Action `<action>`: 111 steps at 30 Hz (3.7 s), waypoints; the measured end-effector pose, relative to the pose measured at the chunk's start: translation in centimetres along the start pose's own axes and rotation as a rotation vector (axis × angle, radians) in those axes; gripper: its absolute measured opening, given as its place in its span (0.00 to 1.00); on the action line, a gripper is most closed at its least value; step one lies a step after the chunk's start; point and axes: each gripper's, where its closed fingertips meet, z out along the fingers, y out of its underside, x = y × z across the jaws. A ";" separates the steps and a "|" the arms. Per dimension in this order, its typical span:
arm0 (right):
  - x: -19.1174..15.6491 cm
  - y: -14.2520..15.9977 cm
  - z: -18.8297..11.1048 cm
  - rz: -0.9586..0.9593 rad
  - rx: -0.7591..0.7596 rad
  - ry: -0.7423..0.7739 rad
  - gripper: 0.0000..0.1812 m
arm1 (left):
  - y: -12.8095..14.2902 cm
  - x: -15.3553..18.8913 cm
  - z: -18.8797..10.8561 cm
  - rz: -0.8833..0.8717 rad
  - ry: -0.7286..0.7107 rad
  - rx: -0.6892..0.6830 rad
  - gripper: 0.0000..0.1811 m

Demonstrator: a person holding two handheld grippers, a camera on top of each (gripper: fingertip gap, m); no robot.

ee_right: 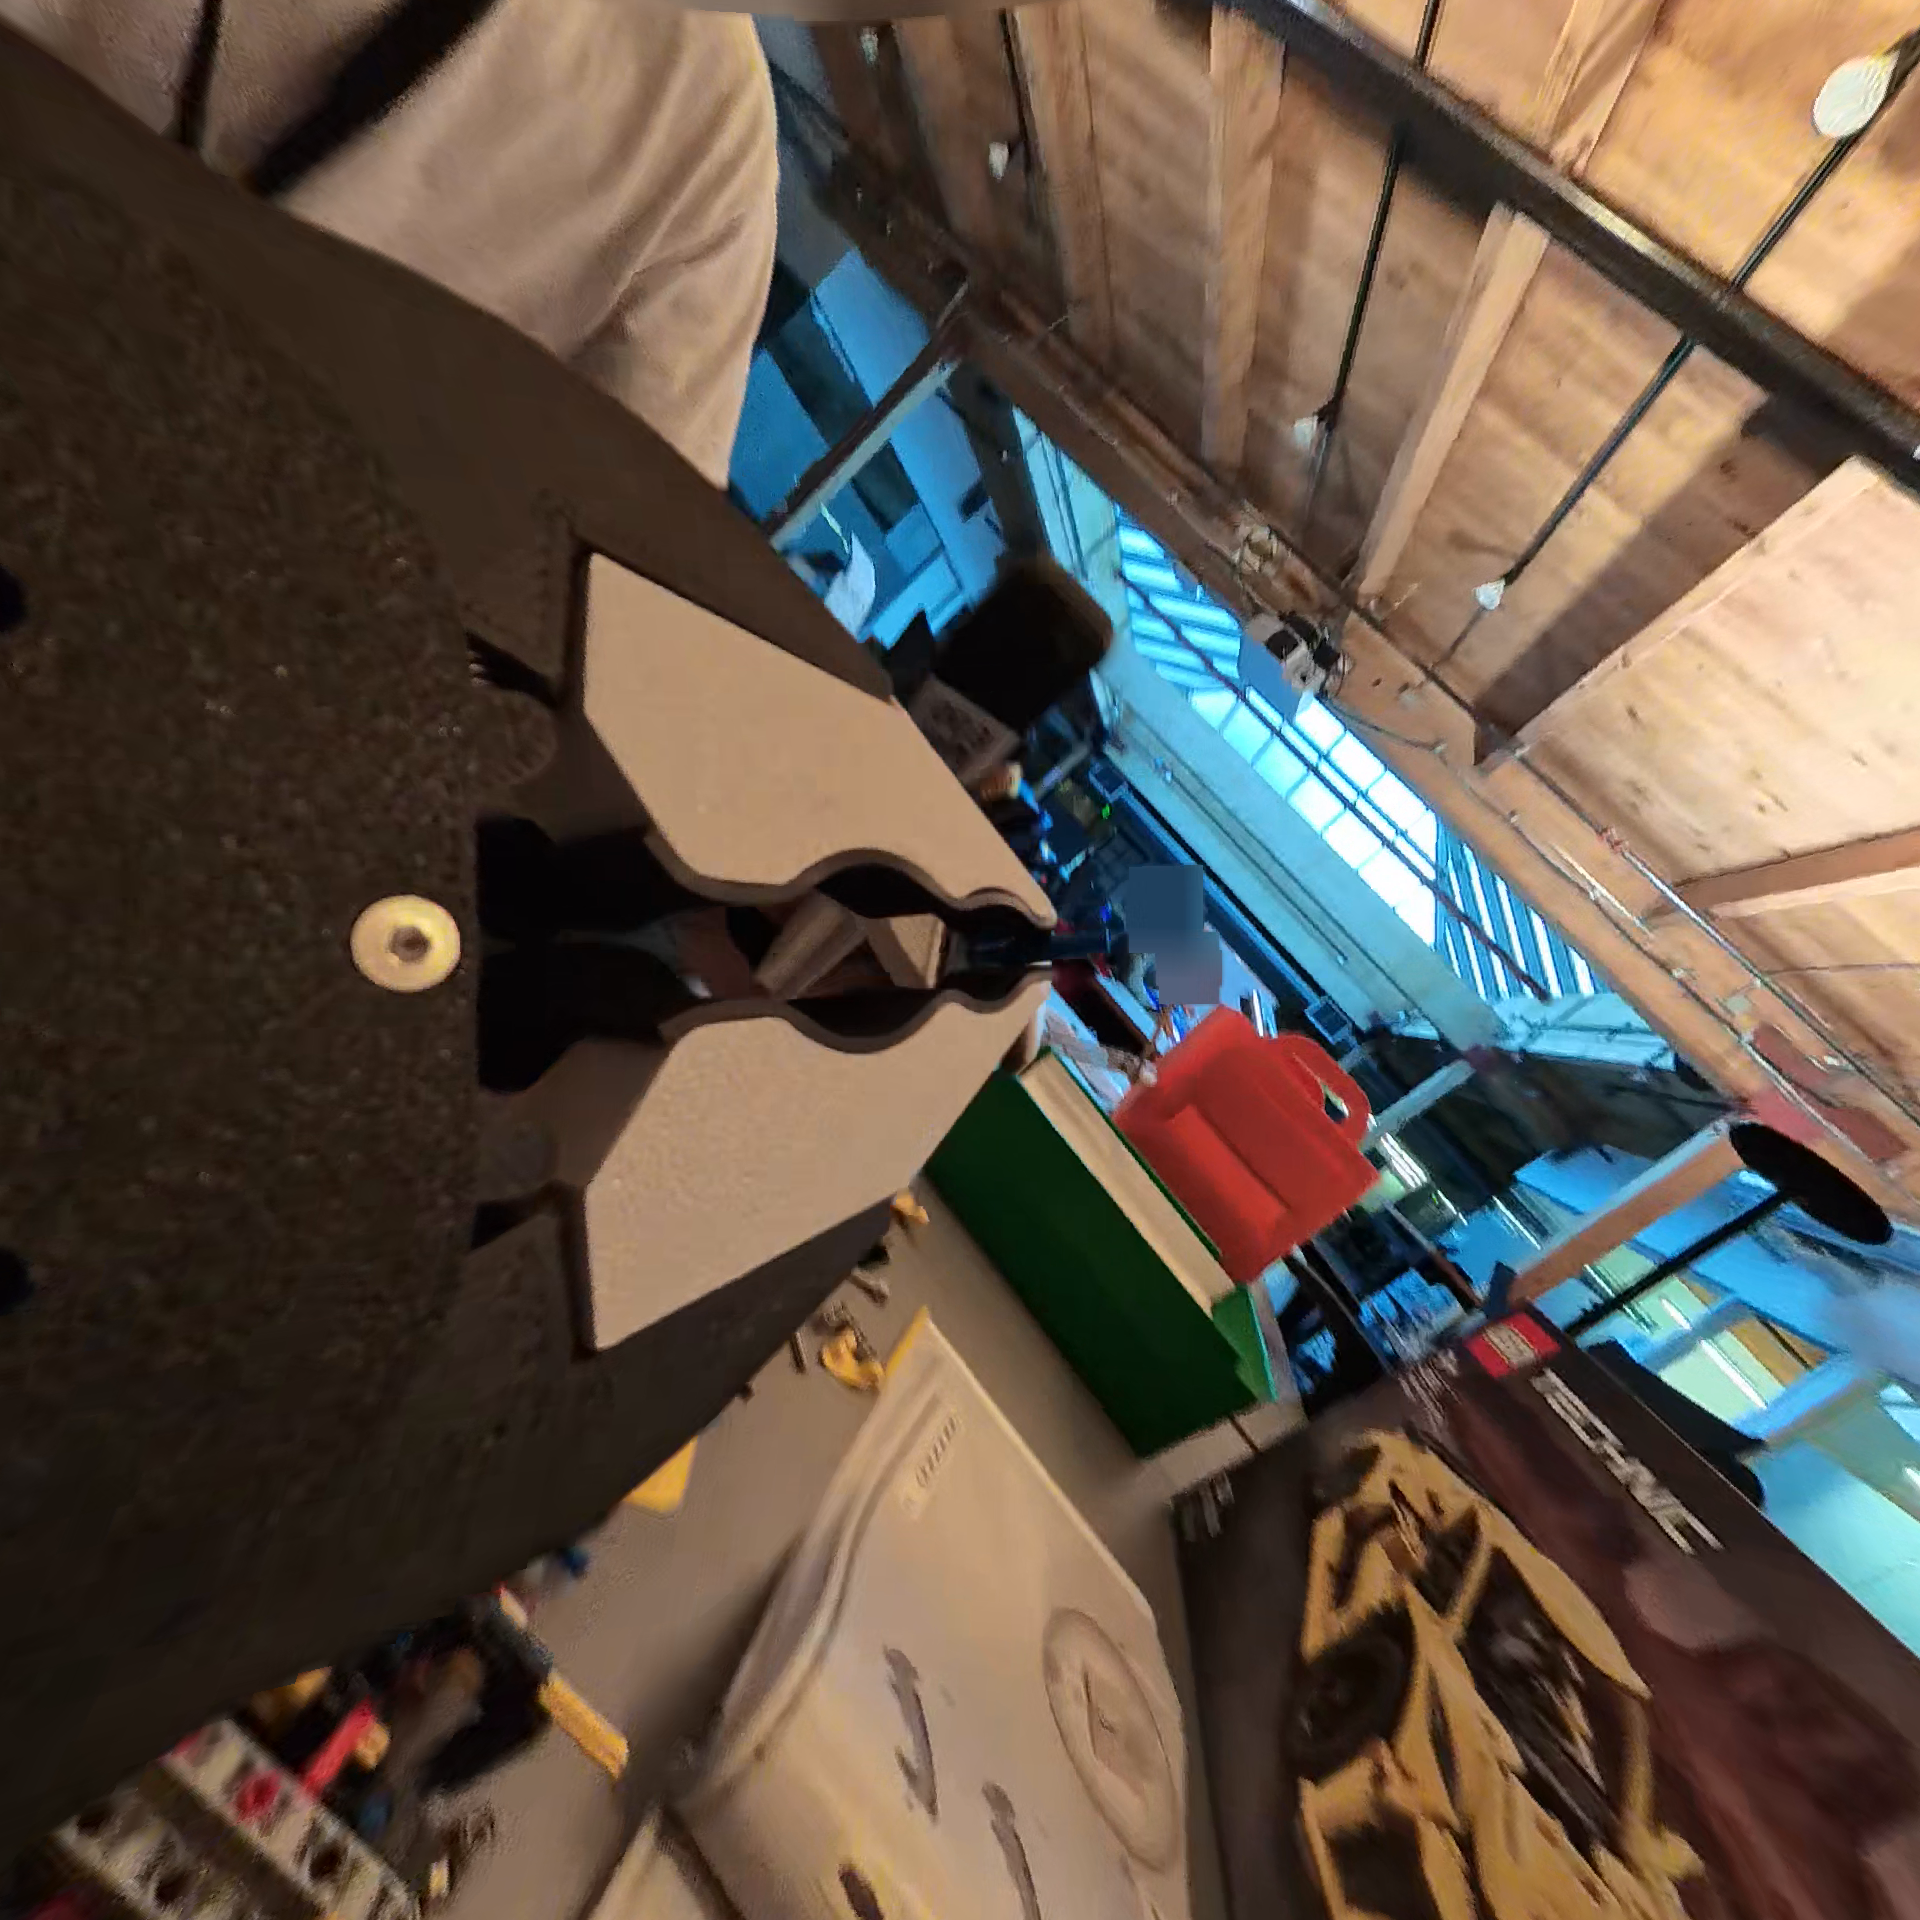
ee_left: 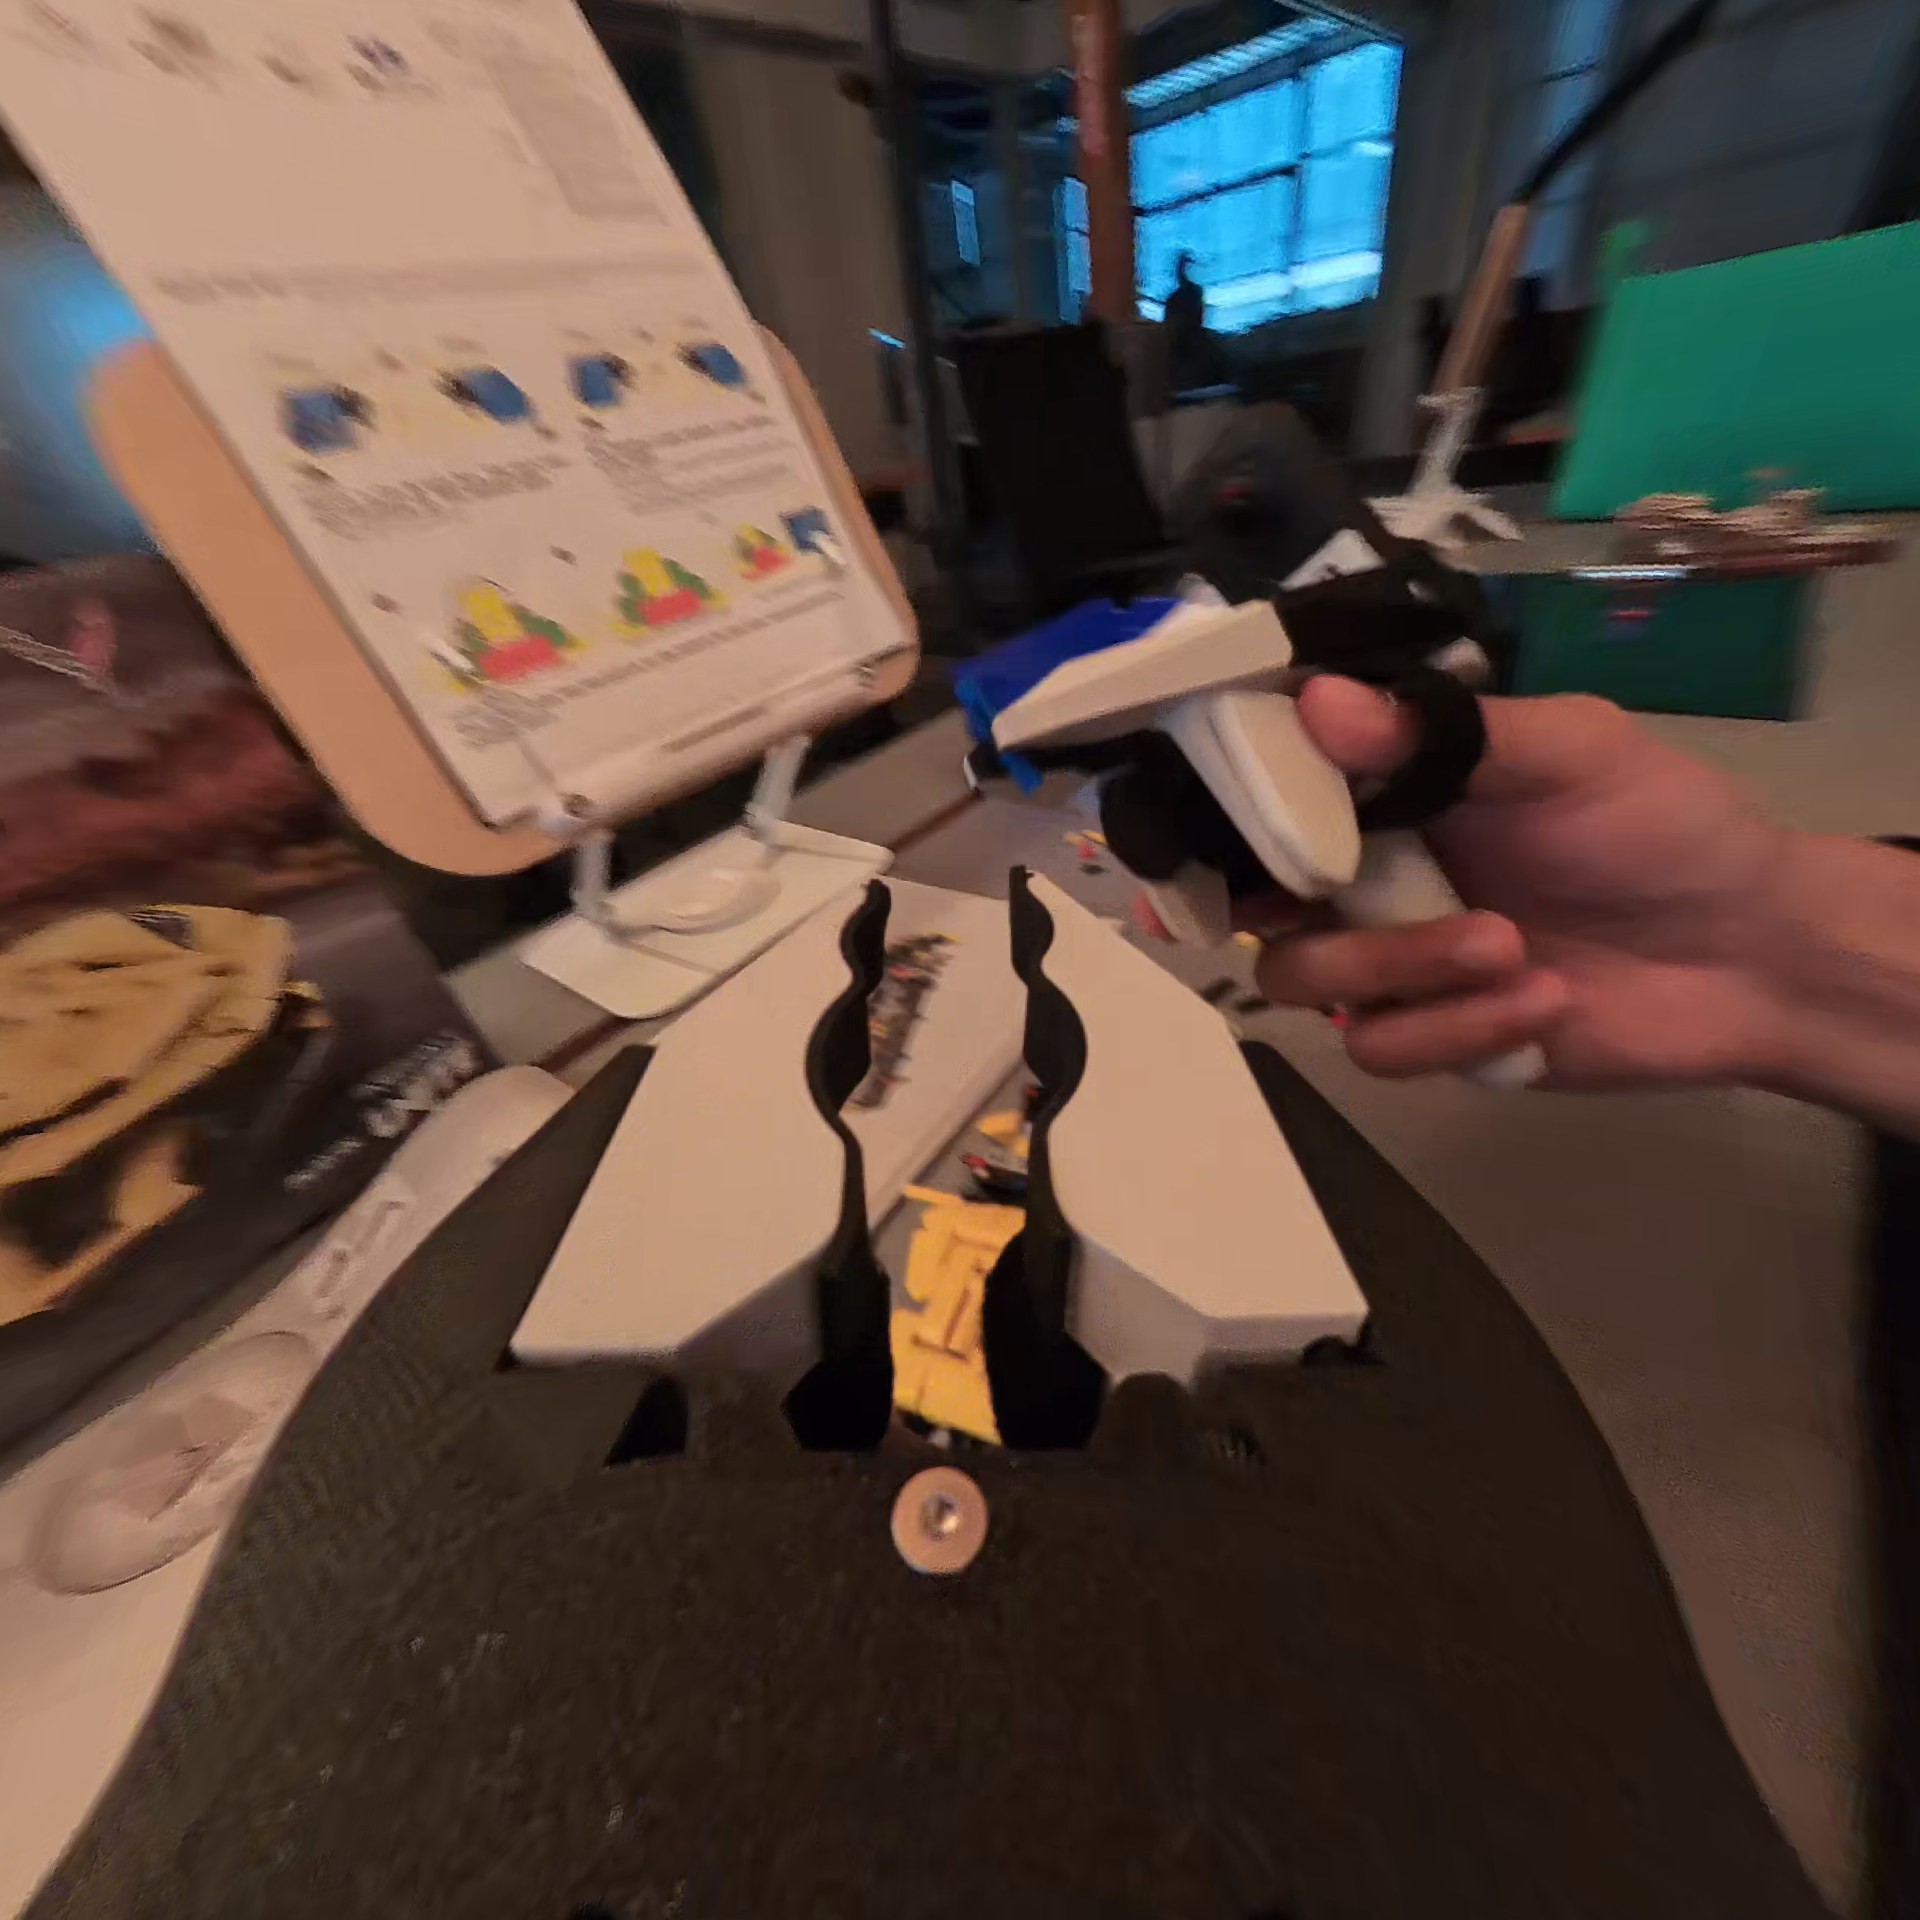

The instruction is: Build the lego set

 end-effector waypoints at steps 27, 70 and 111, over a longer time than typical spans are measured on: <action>2.6 3.1 0.0 -0.166 -0.042 0.152 0.08 | 4.1 1.2 0.6 0.127 -0.069 -0.070 0.00; 4.2 2.9 -1.4 0.023 -0.058 0.104 0.06 | 21.0 -12.3 -9.5 0.242 0.571 -1.224 0.05; -0.6 3.8 0.0 -0.144 -0.108 -0.085 0.02 | -1.8 2.5 -0.3 -0.701 0.729 0.199 0.02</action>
